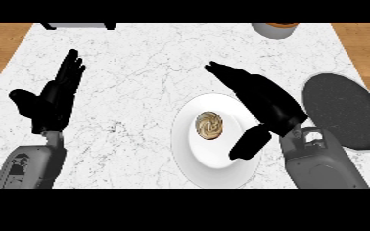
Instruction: Pick the cupcake from the plate and place it in the pan
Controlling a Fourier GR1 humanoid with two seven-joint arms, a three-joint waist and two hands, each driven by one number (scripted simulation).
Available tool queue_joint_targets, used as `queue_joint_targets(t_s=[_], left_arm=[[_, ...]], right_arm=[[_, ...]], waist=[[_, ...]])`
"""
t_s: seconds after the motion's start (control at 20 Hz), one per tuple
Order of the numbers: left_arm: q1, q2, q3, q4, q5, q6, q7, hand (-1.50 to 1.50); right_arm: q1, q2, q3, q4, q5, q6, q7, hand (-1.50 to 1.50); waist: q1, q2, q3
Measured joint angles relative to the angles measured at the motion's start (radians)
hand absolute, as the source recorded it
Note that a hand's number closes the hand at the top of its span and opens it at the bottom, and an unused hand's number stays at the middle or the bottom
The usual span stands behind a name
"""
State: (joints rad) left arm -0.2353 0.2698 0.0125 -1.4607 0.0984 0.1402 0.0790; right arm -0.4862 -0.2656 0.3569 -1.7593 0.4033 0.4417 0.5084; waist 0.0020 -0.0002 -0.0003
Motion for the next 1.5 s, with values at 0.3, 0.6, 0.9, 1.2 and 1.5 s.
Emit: queue_joint_targets(t_s=[0.3, 0.6, 0.9, 1.2, 1.5], left_arm=[[0.023, -0.020, 0.008, -0.009, -0.016, -0.013, -0.020, 0.00], [-0.005, -0.032, 0.019, -0.012, -0.033, -0.015, 0.011, 0.00], [0.007, -0.049, 0.029, -0.015, -0.051, -0.027, 0.003, 0.00], [-0.003, -0.055, 0.051, 0.028, -0.054, -0.044, -0.021, 0.00], [-0.021, -0.055, 0.058, 0.030, -0.064, -0.051, -0.009, 0.00]], right_arm=[[0.024, 0.025, -0.003, 0.103, 0.076, 0.015, -0.058, -1.50], [0.007, 0.072, 0.008, 0.219, 0.126, 0.042, -0.127, -1.50], [0.015, 0.109, 0.014, 0.247, 0.189, 0.079, -0.157, -1.50], [0.010, 0.121, 0.043, 0.300, 0.285, 0.084, -0.170, -1.50], [-0.030, 0.146, 0.059, 0.371, 0.369, 0.116, -0.142, -1.50]], waist=[[0.001, 0.000, 0.000], [0.001, 0.001, 0.000], [0.000, 0.000, 0.000], [0.000, 0.000, 0.000], [0.001, 0.000, 0.000]])
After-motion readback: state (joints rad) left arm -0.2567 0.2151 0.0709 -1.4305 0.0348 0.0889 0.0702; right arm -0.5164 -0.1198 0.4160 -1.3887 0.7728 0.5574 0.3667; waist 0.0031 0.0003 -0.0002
